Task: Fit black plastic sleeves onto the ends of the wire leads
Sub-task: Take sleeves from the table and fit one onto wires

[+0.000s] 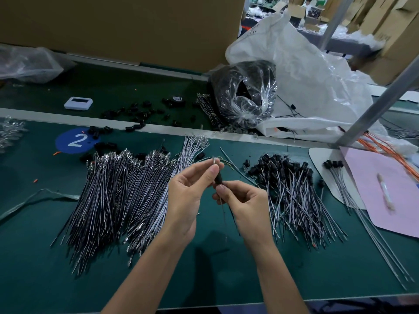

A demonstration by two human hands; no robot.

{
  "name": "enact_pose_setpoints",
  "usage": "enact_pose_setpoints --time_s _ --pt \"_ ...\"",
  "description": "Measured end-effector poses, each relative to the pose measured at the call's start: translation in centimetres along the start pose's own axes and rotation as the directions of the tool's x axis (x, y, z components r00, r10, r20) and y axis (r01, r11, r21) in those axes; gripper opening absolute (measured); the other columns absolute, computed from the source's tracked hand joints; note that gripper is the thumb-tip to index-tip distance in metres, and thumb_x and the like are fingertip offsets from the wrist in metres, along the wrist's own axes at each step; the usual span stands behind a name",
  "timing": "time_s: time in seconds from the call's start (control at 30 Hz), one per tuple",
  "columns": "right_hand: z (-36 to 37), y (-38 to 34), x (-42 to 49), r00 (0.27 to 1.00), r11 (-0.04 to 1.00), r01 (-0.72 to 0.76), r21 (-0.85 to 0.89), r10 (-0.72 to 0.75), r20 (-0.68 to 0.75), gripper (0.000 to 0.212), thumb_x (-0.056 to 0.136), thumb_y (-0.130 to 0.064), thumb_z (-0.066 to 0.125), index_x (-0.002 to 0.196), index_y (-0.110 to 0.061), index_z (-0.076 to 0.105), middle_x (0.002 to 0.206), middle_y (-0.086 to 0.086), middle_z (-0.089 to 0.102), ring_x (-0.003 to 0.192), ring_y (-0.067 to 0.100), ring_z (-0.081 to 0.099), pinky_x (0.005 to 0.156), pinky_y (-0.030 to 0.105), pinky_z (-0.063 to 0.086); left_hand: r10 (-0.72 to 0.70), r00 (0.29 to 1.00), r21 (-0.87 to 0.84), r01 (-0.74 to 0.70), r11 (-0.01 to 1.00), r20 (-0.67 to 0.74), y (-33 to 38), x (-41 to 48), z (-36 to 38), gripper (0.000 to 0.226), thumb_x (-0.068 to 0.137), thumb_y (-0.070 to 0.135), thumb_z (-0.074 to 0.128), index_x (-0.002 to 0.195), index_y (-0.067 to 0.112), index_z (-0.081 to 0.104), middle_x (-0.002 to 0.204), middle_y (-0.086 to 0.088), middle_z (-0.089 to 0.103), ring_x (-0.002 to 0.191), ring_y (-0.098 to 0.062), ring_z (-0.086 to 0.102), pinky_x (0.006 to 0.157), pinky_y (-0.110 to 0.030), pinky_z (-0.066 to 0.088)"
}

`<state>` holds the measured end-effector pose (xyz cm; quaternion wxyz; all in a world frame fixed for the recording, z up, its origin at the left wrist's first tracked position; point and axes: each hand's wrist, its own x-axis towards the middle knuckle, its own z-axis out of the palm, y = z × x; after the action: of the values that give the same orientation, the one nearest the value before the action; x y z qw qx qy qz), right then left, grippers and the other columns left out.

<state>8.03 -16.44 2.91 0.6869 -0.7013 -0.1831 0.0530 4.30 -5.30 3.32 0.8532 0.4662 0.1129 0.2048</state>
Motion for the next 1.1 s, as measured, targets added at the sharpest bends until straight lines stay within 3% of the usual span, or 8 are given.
enact_pose_setpoints --time_s 0.13,0.3,0.47,0.57,0.83,1.1 --pt "0.1 0.0 -0.1 1.000 0.999 0.001 -0.046 -0.001 0.011 0.020 0.084 0.000 0.070 0.080 -0.019 0.076 0.069 0.004 0.073 0.063 0.013 0.068 0.065 0.017 0.051 0.031 0.999 0.040 -0.031 0.999 -0.007 0.7 0.5 -0.3 0.023 0.068 0.031 0.076 0.087 0.020 0.079 0.093 -0.005 0.076 0.090 -0.014 0.068 0.092 -0.038 0.049" --pt "0.0 0.1 -0.2 1.000 0.994 0.019 -0.106 -0.021 -0.021 0.017 0.086 -0.002 0.070 0.082 -0.018 0.076 0.069 0.002 0.074 0.066 0.017 0.070 0.069 0.024 0.056 0.024 1.000 0.108 -0.024 0.994 0.003 1.2 1.1 -0.8 0.012 0.074 0.024 0.071 0.082 0.022 0.080 0.089 -0.003 0.076 0.084 -0.010 0.067 0.082 -0.030 0.049" --pt "0.5 0.4 -0.5 0.997 0.993 0.036 -0.116 -0.044 -0.064 0.012 0.088 -0.002 0.067 0.086 -0.010 0.076 0.070 0.001 0.074 0.068 0.015 0.071 0.070 0.022 0.055 0.014 1.000 0.093 -0.012 0.996 -0.017 0.8 0.9 -0.6 0.015 0.081 0.022 0.065 0.085 0.018 0.079 0.092 -0.006 0.076 0.084 -0.015 0.067 0.086 -0.034 0.053" --pt "0.7 0.5 -0.7 0.995 0.992 0.046 -0.118 -0.056 -0.080 0.016 0.090 -0.004 0.065 0.085 -0.014 0.075 0.072 -0.001 0.075 0.069 0.015 0.072 0.071 0.023 0.056 -0.005 0.999 0.057 0.008 0.998 -0.046 0.4 0.9 -0.5 0.016 0.090 0.011 0.061 0.089 0.015 0.077 0.092 -0.011 0.076 0.082 -0.018 0.070 0.082 -0.028 0.057" --pt "0.7 0.5 -0.7 0.991 0.985 0.100 -0.142 -0.112 -0.075 0.020 0.093 -0.004 0.062 0.087 -0.020 0.074 0.078 -0.005 0.075 0.072 0.012 0.072 0.073 0.026 0.057 -0.022 0.998 -0.004 0.022 1.000 -0.057 0.1 0.4 -0.3 0.022 0.077 0.019 0.068 0.093 0.007 0.077 0.097 -0.013 0.075 0.088 -0.022 0.071 0.074 -0.026 0.058" --pt "0.6 0.7 -0.6 0.980 0.943 0.186 -0.276 -0.199 -0.019 0.017 0.097 -0.008 0.056 0.091 -0.011 0.072 0.080 -0.010 0.074 0.075 0.009 0.070 0.073 0.025 0.056 -0.015 1.000 -0.019 0.014 1.000 -0.024 0.5 0.3 -0.1 0.016 0.077 0.020 0.067 0.085 0.016 0.080 0.096 -0.012 0.075 0.090 -0.022 0.070 0.073 -0.027 0.057"
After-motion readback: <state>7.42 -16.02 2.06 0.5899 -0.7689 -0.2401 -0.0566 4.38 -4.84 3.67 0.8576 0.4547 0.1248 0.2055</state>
